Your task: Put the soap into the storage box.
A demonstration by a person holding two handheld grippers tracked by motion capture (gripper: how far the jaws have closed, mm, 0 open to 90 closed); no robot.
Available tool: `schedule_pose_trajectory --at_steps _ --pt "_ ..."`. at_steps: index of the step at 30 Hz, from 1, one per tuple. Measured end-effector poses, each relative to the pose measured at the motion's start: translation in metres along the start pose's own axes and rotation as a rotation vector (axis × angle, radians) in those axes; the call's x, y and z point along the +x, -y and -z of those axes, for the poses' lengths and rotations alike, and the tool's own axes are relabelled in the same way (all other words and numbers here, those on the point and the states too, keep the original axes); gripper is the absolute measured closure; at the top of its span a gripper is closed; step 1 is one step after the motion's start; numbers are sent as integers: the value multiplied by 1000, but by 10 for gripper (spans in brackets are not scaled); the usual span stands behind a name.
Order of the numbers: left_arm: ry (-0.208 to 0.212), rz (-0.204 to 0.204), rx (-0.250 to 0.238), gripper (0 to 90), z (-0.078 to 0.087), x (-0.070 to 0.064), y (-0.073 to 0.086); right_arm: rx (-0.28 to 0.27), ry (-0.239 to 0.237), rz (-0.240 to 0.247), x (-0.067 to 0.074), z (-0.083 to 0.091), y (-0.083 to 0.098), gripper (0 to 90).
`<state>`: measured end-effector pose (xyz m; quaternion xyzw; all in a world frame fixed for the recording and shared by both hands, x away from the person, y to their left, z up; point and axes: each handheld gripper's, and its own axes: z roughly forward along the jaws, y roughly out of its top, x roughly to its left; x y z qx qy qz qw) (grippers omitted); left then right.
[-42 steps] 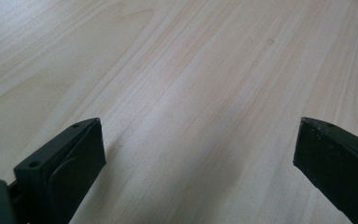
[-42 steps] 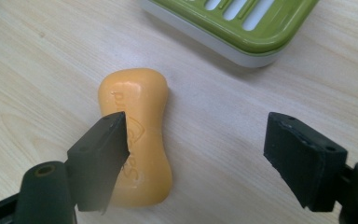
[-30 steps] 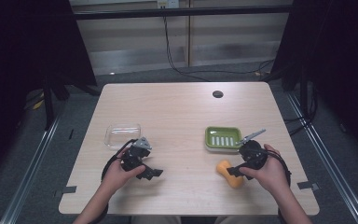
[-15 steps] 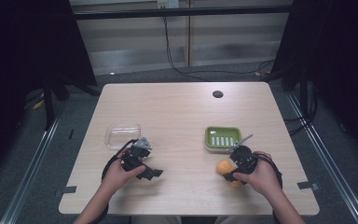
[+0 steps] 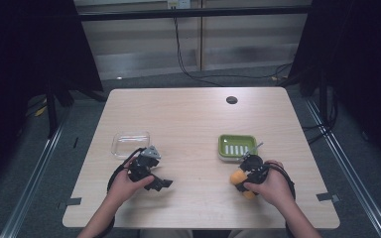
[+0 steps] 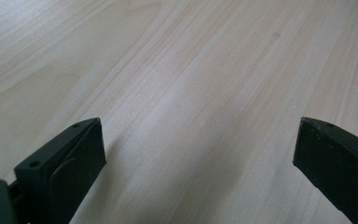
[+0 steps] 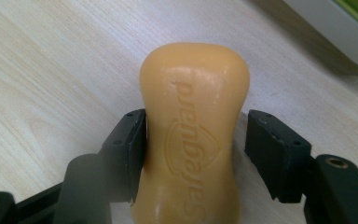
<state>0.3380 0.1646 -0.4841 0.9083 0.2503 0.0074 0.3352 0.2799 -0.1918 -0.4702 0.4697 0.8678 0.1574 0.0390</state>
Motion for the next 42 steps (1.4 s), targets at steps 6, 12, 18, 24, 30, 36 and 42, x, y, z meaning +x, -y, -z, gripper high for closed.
schedule_pose_trajectory --at_steps 6,12,18,24,30,36,42 --pt "-9 -5 2 18 3 2 1 14 13 -6 2 -3 -2 425" --pt "-9 -3 -3 18 3 1 0 22 55 -10 7 -3 -3 481" --pt "-13 0 -8 18 4 0 0 39 82 -34 9 -3 -4 492" --pt "-11 2 -6 18 5 1 0 45 59 -23 8 -2 -4 496" --pt "-16 12 -16 18 6 0 0 29 39 -3 5 0 -1 497" --pt "-15 4 -13 18 5 1 0 10 27 23 1 9 -2 499" --pt "-15 5 -6 18 4 1 0 -2 4 33 0 14 -5 500"
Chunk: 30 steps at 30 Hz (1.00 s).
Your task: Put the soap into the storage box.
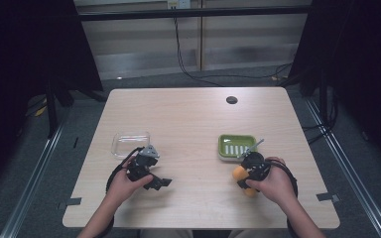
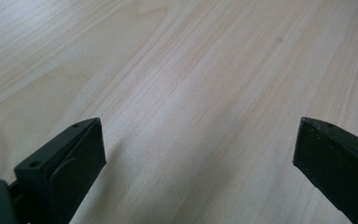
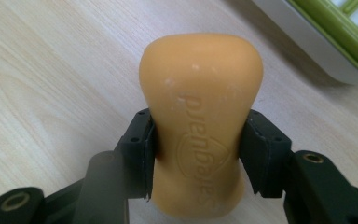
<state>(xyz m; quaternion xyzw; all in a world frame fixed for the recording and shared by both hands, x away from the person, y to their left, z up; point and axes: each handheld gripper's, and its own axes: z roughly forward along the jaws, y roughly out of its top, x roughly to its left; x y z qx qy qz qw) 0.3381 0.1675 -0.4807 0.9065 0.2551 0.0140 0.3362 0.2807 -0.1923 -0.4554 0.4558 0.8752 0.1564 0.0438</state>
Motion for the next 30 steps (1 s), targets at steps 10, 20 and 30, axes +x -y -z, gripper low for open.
schedule_pose_trajectory --at_steps 10,20,30 --pt "-1 -4 3 19 0 1 1 -31 -4 9 -2 3 -5 502" --pt "4 -3 5 19 0 1 1 -15 -20 14 -1 -3 -8 503" --pt "4 1 8 19 -2 1 1 -82 -5 -9 -6 11 -10 504"
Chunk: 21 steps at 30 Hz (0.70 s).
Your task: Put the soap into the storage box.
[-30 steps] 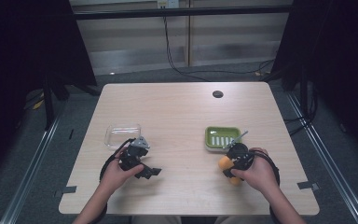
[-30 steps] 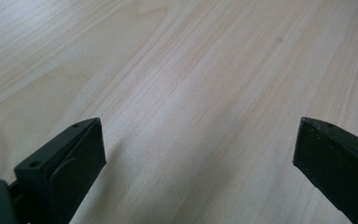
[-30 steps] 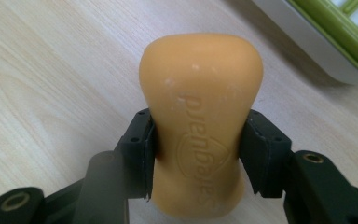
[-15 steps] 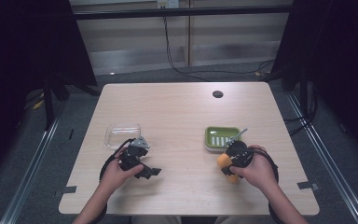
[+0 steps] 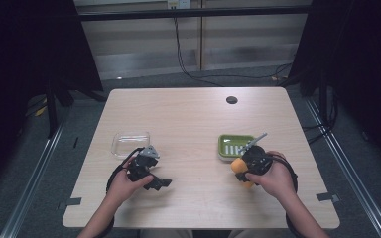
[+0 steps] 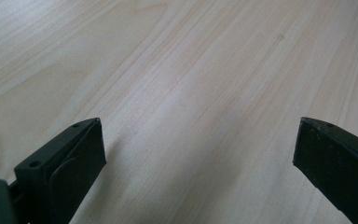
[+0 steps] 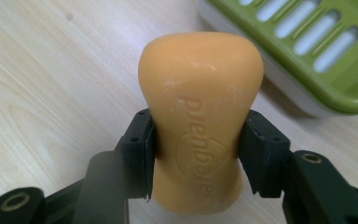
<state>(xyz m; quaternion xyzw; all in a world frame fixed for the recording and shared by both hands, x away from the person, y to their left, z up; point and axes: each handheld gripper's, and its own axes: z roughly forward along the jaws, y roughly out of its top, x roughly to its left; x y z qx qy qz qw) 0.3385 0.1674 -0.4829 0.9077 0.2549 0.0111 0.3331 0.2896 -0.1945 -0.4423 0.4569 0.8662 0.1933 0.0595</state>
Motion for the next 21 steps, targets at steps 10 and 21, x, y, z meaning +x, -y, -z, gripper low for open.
schedule_pose_trajectory --at_steps 10,21 --pt "-3 0 -6 19 1 -1 0 -21 4 9 -7 7 -3 504" --pt "-3 1 -7 18 2 -1 -1 -4 -7 16 -12 13 -8 503"
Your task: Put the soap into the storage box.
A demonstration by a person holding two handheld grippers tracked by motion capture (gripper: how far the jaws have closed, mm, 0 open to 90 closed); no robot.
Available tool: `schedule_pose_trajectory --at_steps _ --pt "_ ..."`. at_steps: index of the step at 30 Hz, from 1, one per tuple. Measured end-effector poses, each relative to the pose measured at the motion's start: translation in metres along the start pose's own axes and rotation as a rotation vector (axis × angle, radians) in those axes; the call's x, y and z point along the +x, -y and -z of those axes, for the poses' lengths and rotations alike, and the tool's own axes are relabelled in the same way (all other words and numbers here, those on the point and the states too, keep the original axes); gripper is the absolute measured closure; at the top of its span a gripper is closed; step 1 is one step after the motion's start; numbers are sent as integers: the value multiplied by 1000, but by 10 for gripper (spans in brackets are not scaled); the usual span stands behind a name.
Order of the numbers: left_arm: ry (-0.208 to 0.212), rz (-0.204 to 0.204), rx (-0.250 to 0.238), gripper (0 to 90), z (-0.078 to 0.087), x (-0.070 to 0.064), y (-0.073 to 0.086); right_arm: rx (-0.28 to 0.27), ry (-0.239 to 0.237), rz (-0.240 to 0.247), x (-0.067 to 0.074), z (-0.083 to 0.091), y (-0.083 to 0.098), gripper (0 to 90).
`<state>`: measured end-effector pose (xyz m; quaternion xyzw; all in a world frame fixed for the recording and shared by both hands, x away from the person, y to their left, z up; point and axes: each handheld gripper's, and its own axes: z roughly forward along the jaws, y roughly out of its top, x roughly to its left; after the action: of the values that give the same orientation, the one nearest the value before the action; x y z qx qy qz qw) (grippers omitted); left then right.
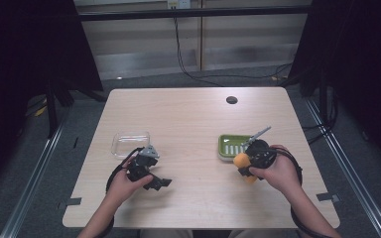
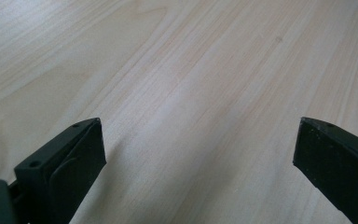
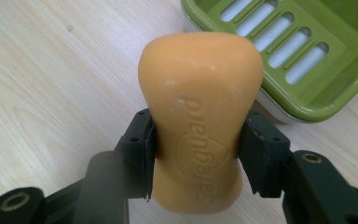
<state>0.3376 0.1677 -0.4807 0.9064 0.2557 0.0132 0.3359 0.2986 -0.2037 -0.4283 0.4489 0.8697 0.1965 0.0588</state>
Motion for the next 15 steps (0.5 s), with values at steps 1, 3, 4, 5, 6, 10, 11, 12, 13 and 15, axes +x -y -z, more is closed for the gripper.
schedule_pose_trajectory --at_steps 1,3,4,5,6,10,11,12,13,15 --pt "1 1 -4 19 0 0 0 -5 1 6 -1 1 0 503" --pt "1 3 -6 19 0 0 0 -3 2 2 -2 2 -1 503" --pt "1 3 -6 18 0 0 0 -3 2 2 -2 2 -1 503" --pt "1 3 -6 18 0 0 0 -4 2 5 -3 2 -1 503" --pt "1 3 -7 19 0 0 0 15 3 -3 -3 3 -2 503" --pt "0 1 -5 18 0 0 0 12 1 3 -6 3 -3 503" --pt "1 -1 -6 19 0 0 0 13 -3 5 -8 4 -4 503" --pt "1 -1 -6 18 0 0 0 13 -3 5 -8 4 -4 503" --pt "3 -2 -4 19 0 1 0 12 2 6 -10 5 -4 503" --pt "0 -3 1 19 0 1 0 14 4 1 -11 6 -5 503"
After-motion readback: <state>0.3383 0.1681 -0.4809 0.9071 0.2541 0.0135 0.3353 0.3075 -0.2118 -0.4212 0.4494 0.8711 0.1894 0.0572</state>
